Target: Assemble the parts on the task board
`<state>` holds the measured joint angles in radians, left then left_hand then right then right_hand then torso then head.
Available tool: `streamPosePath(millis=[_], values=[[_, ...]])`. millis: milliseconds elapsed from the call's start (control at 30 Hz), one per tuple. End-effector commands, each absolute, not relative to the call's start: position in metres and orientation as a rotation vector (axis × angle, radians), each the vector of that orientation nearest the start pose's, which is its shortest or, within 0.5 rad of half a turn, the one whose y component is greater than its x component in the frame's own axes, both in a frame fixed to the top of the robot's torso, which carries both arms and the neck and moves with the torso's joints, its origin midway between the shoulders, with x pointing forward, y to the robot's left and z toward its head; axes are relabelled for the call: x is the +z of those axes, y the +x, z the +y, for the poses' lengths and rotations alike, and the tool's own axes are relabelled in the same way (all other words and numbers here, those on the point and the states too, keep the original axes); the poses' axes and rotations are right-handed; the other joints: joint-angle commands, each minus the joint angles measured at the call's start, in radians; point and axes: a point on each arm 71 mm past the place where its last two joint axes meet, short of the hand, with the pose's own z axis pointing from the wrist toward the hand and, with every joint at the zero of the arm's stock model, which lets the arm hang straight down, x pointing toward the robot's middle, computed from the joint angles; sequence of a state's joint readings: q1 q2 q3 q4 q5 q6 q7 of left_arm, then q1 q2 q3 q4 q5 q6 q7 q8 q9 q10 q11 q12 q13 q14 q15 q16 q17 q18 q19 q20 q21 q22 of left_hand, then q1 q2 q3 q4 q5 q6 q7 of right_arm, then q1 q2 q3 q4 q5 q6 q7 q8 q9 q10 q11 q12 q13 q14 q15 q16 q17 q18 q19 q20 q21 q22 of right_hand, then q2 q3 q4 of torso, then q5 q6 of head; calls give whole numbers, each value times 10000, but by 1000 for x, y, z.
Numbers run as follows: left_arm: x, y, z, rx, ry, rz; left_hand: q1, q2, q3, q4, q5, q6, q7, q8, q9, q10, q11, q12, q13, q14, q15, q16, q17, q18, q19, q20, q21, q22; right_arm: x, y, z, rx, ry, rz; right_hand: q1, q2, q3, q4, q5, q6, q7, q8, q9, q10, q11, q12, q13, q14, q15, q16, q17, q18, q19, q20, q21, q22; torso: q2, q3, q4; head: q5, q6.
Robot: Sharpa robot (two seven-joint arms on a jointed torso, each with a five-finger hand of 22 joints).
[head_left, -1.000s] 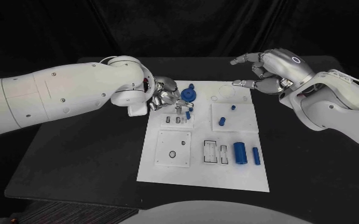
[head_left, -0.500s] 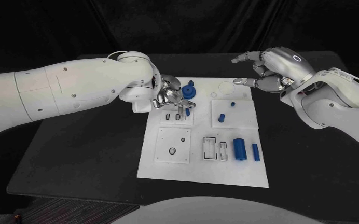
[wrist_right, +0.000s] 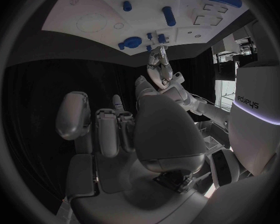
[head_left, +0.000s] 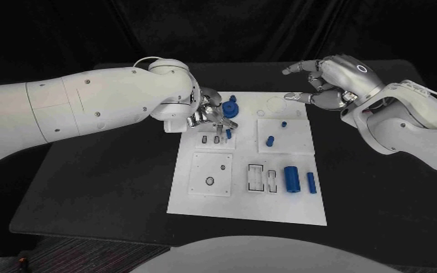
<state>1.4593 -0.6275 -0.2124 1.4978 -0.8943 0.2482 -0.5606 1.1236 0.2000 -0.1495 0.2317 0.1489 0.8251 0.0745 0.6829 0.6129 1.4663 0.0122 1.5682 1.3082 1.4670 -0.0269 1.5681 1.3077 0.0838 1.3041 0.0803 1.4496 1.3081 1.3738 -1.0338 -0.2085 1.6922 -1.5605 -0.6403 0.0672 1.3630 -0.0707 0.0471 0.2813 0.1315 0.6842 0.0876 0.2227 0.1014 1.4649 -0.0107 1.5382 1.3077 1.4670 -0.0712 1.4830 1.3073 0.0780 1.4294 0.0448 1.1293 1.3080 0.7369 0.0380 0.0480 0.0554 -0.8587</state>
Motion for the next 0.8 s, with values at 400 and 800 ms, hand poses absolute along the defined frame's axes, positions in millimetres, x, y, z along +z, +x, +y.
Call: streamPosePath(millis=[400, 800], values=[[-172, 490, 116, -4014, 1600, 24243, -113, -68, 118, 14, -113, -52, -110, 74, 366, 1045, -113, 26, 2626, 1038, -120, 27, 2631, -140, 146, -42, -50, 175, -135, 450, -236, 6714, -3300, 12948, -6, 117, -87, 5, 49, 52, 25, -7, -20, 611, 65, -41, 2155, 772, 41, -10, 1701, 56, 49, -15, 44, 1521, -10, 2, 4, 1, -100], [-175, 490, 111, -4048, 1913, 24426, -163, -77, 214, -13, -63, 49, -172, 126, 648, 1045, -167, 26, 2626, 1038, -168, 27, 2631, -147, 222, -86, -65, 200, -139, 451, -236, 6715, -3291, 12998, -12, 121, -90, 6, 54, 53, 28, -8, -22, 611, 66, -42, 2154, 773, 41, -10, 1701, 56, 51, -15, 46, 1522, -16, -6, -9, 60, -139]])
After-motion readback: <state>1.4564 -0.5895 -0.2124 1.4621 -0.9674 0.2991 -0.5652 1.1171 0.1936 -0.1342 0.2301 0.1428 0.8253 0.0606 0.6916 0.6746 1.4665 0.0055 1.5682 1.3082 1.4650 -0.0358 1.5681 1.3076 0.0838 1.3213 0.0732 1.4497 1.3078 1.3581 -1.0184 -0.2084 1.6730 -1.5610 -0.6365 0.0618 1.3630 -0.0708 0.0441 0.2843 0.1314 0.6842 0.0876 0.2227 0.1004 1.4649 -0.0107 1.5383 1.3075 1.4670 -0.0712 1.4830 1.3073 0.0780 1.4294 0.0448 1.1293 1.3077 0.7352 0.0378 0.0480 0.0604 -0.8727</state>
